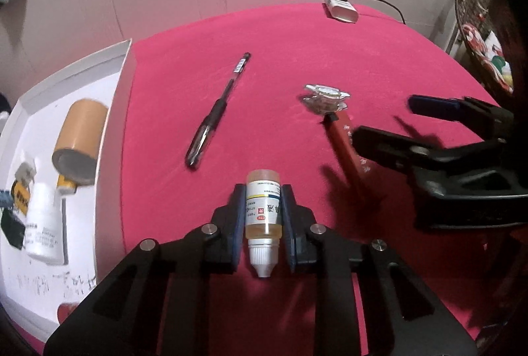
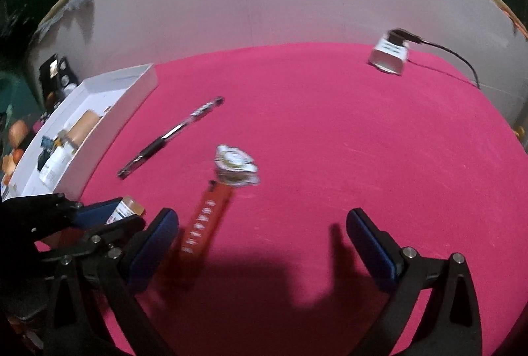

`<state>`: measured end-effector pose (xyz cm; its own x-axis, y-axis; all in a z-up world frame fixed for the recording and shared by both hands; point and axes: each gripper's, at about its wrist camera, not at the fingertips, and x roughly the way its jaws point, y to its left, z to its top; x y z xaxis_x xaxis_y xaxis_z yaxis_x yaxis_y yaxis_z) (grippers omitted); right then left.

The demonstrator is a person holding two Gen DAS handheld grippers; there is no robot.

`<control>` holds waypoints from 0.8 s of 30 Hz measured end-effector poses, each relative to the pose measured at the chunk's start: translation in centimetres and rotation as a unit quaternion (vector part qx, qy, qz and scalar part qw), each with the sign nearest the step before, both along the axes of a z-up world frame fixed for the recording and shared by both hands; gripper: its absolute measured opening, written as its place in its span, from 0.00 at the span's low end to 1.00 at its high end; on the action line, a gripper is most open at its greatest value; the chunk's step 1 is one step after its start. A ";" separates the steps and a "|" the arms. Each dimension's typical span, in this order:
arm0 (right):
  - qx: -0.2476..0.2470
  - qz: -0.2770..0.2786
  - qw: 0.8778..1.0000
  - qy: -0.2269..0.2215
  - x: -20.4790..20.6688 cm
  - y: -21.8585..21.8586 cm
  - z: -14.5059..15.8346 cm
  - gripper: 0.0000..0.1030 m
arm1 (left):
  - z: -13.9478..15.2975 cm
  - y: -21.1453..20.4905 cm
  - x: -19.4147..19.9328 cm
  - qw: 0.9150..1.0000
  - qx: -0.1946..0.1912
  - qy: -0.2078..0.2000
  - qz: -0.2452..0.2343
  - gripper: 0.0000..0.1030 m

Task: Organize rigid objects
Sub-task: 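Grasp the small bottle with the left tool while right grasps the red stick, then carry the amber bottle and red stick over the white tray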

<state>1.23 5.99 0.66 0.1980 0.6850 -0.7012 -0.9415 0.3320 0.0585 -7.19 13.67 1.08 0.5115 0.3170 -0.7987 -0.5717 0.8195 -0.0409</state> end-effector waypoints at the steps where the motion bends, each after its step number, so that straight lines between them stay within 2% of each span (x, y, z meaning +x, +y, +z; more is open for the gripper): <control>1: -0.007 0.008 1.000 -0.001 -0.3 0.5 -0.2 0.75 | 0.0 -0.1 -0.1 1.000 0.000 -0.001 0.001 0.20; 2: -0.017 0.017 1.000 -0.001 -0.7 1.1 -0.5 0.69 | 0.0 -0.1 -0.3 1.000 0.000 -0.001 0.002 0.20; 3: -0.027 0.025 0.999 0.000 -0.9 1.6 -0.9 0.57 | 0.0 -0.2 -0.5 1.000 0.000 -0.002 0.003 0.20; 5: -0.029 0.029 0.999 -0.023 -1.5 1.7 -1.1 0.51 | 0.0 -0.3 -1.0 1.000 -0.002 -0.004 0.005 0.20; 9: -0.023 0.067 0.997 -0.029 -2.4 0.9 -1.1 0.19 | -0.2 -0.2 -0.9 1.000 -0.007 -0.008 0.010 0.20; 10: -0.022 0.070 0.997 -0.031 -2.4 0.6 -1.0 0.15 | -0.1 -0.3 -1.3 1.000 -0.007 -0.008 0.011 0.20; 19: 0.023 0.071 0.997 0.015 -1.7 -1.6 0.6 0.15 | 1.2 -1.2 -2.3 1.000 0.005 -0.024 0.010 0.20; 24: 0.040 0.069 0.997 0.021 -2.0 -2.1 2.0 0.15 | 2.3 -1.8 -2.7 0.999 0.018 -0.039 0.005 0.20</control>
<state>-0.81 3.87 2.64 0.0694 0.7579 -0.6486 -0.9739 0.1924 0.1207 -9.91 11.83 3.38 0.5678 0.3508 -0.7447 -0.5767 0.8151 -0.0557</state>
